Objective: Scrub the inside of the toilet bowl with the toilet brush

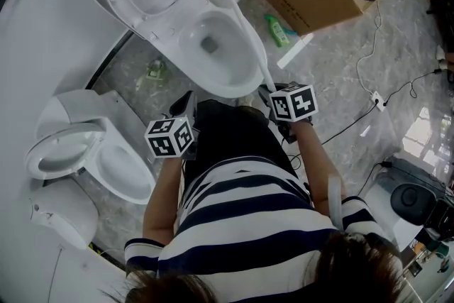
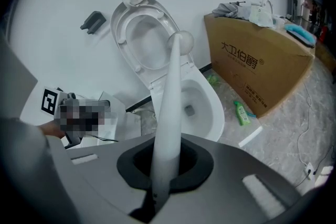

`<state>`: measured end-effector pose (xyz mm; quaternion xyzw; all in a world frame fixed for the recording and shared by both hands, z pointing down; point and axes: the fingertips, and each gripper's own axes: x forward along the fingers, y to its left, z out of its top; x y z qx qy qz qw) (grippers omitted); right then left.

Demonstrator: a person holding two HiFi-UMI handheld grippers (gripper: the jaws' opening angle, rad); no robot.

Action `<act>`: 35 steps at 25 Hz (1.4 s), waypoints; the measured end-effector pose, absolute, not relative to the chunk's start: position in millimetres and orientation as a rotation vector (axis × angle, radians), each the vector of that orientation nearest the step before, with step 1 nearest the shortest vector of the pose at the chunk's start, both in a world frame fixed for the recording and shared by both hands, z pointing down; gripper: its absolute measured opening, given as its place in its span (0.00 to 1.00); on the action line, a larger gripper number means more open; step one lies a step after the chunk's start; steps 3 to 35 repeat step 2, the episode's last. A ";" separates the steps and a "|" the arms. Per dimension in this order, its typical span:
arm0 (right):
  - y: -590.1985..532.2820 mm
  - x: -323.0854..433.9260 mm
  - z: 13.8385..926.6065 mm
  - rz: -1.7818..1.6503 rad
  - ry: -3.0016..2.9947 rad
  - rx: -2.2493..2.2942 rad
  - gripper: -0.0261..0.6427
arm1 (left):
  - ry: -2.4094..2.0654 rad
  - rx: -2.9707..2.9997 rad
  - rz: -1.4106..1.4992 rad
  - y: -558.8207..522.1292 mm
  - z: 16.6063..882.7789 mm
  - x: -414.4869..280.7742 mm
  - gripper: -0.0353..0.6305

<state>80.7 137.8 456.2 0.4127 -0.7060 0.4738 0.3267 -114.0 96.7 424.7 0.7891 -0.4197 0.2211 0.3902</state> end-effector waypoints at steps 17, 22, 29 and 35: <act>137.6 80.1 456.4 1.244 -1.850 1.084 0.04 | -1.066 2.004 0.565 96.7 425.7 -114.9 0.05; 137.6 80.1 456.4 1.244 -1.850 1.084 0.04 | -1.066 2.004 0.565 96.7 425.7 -114.9 0.05; 137.6 80.1 456.4 1.244 -1.850 1.084 0.04 | -1.066 2.004 0.565 96.7 425.7 -114.9 0.05; 137.6 80.1 456.4 1.244 -1.850 1.084 0.04 | -1.066 2.004 0.565 96.7 425.7 -114.9 0.05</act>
